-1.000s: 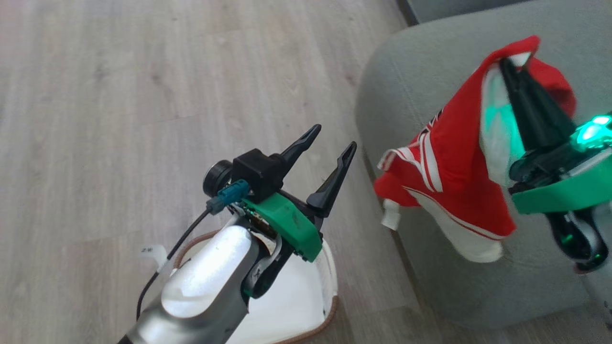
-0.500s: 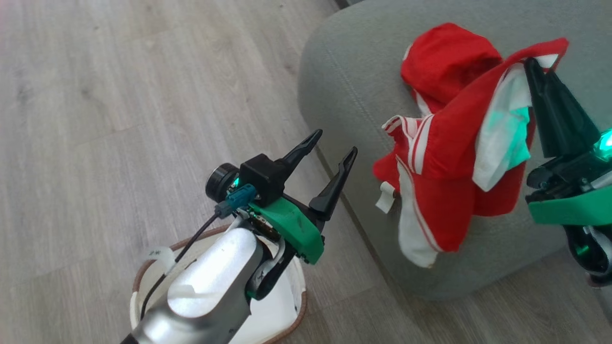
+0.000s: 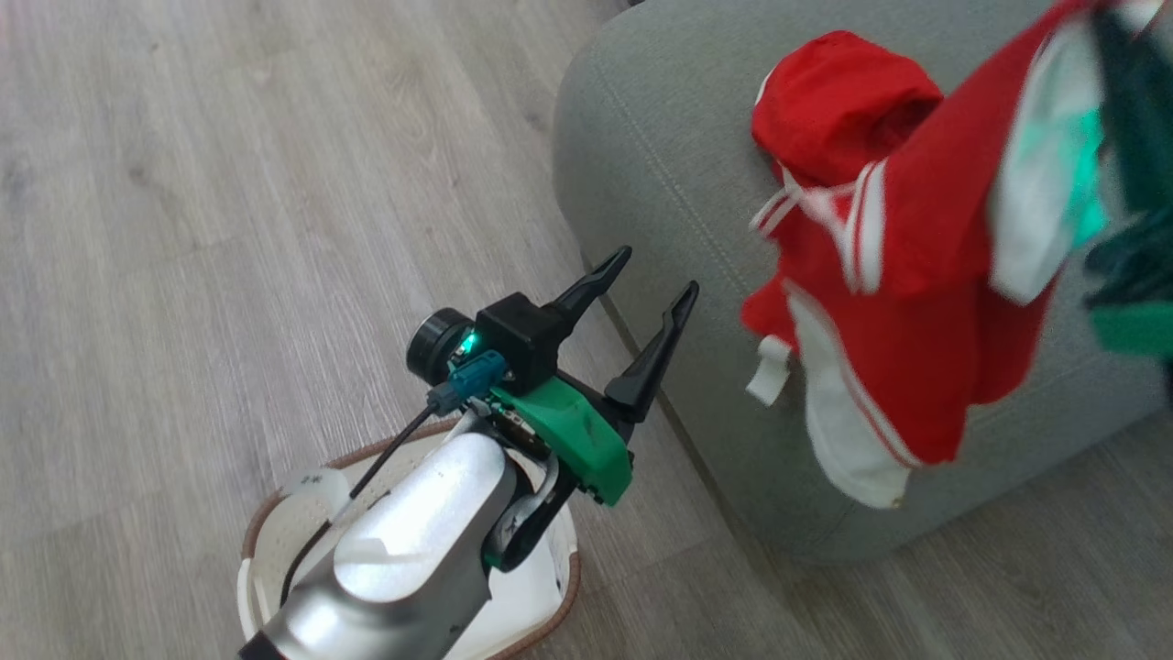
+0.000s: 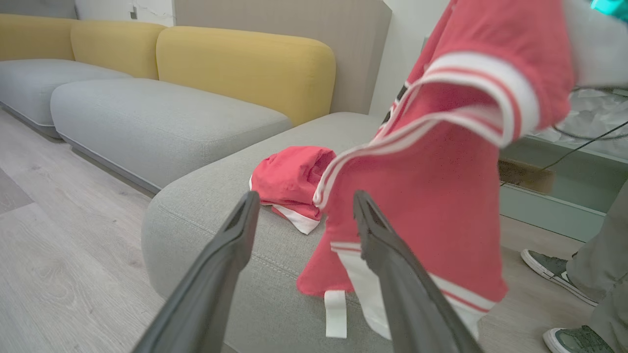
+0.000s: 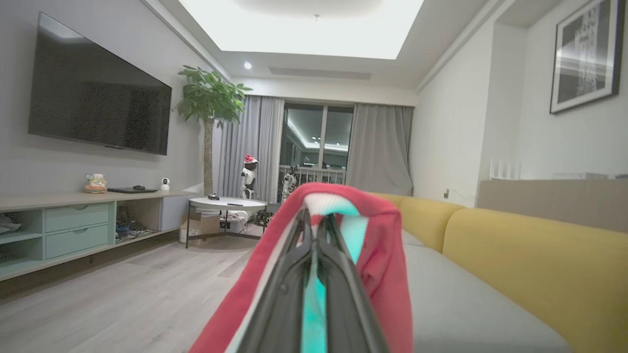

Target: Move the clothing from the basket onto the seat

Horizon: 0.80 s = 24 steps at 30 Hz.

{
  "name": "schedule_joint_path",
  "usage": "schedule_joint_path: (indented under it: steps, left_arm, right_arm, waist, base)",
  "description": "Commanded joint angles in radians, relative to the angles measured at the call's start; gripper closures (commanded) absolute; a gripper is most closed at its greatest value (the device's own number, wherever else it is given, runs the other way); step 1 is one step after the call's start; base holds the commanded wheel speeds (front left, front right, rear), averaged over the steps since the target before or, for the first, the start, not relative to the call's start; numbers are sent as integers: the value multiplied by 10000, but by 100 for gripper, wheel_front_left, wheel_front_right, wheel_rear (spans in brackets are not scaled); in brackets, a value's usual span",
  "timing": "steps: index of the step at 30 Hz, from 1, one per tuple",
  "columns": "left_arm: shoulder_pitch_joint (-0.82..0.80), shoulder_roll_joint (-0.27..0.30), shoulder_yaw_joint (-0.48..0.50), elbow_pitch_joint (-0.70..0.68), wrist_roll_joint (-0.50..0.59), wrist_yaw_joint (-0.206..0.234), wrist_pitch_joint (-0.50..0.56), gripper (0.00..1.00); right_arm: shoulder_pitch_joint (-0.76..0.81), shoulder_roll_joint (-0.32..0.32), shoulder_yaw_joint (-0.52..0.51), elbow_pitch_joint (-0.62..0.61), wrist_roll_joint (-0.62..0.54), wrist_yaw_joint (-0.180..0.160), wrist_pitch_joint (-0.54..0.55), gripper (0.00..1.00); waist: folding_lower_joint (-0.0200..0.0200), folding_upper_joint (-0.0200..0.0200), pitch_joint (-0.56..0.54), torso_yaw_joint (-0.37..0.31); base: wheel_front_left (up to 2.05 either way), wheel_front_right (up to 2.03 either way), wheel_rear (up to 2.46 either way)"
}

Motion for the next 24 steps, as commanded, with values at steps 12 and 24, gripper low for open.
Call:
schedule_joint_path:
  steps: [12,24]
  left_arm:
    - [-1150,32,90,-363,226,119,156,0]
    - [-2108,-100,-299,-696,664,289,738,0]
  right_arm:
    - [-3050,-2320,-334,1780,953,-2,-65,100]
    - [-4937,-2969,-1363,5221,-804,-2,-65,100]
  waist:
    - [0,0,1162,748]
    - [0,0,3024,1654]
  base:
    - [0,0,0]
    - [0,0,0]
